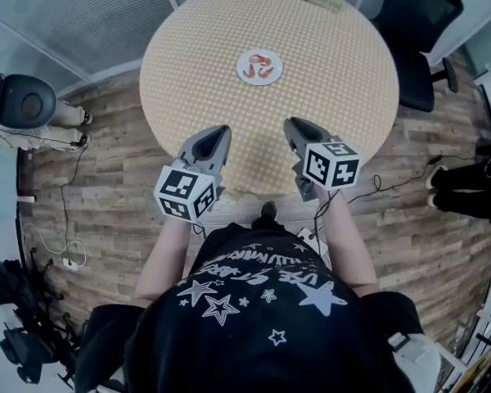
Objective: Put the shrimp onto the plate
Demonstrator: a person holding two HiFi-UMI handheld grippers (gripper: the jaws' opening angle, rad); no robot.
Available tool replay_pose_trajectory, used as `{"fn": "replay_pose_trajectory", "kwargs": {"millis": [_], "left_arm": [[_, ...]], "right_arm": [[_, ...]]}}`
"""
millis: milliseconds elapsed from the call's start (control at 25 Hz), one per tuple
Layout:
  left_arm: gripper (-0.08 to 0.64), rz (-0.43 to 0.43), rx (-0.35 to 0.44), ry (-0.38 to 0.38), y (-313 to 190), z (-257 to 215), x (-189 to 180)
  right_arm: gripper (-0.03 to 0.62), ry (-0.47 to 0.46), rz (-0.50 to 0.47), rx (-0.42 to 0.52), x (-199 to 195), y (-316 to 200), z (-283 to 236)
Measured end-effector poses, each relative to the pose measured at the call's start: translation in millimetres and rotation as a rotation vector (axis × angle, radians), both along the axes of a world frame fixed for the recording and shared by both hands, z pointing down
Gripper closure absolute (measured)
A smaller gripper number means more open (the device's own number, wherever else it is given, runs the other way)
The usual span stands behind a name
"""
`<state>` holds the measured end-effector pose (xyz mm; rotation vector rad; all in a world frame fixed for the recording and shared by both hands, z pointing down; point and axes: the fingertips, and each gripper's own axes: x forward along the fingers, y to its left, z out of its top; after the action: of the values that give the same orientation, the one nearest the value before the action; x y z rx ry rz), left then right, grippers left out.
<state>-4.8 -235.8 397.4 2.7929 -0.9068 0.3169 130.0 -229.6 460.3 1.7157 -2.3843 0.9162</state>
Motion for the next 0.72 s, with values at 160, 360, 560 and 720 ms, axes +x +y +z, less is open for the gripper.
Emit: {"fn": "replay_pose_trajectory", "kwargs": {"millis": [160, 360, 560, 720], "left_arm": [[0.551, 0.000, -0.015, 0.000, 17, 4, -26], [0.551, -0.003, -0.008, 0.020, 40, 1, -50], [0.551, 0.002, 0.018, 0.047, 68, -9, -70], [0.551, 0.011, 0.026, 0.065, 93, -14, -88]], "right_arm": [[0.529, 0.006, 0.003, 0.007, -20, 18, -6], [0.530, 0.014, 0.015, 0.004, -39, 43, -9], [0.531, 0.029, 0.017, 0.024, -61, 67, -18], [0.531, 0.047, 0.011, 0.045, -84, 91, -27]]}}
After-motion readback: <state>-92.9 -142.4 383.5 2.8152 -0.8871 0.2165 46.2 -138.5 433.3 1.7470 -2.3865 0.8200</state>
